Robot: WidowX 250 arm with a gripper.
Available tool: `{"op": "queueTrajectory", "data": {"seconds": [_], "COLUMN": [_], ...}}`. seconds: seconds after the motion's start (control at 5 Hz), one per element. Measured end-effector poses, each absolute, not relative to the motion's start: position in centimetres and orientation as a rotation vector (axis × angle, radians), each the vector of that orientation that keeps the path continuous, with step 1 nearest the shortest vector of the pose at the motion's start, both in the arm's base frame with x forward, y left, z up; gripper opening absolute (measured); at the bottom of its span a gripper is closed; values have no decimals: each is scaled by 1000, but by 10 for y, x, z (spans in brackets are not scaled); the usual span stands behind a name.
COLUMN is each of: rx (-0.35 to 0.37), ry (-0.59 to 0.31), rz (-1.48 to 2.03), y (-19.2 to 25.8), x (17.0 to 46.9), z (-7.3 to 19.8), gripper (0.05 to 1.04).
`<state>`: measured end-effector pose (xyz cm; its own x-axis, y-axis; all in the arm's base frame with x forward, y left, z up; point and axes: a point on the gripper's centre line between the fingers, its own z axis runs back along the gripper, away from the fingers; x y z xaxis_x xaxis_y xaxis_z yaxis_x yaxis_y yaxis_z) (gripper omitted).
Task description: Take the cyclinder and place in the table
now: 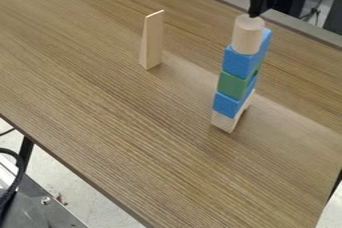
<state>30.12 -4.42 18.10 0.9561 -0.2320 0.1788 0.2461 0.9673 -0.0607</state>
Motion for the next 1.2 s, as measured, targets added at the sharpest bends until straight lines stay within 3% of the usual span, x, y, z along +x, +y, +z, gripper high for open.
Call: {"op": "queueTrajectory", "data": {"seconds": [1.0,1.2], "rx": [-65,-45], "ry": [-160,-88], "rz": [-283,-290], "y": [-60,-57], "x": [296,294], "z": [173,148], "gripper": [1000,969]}}
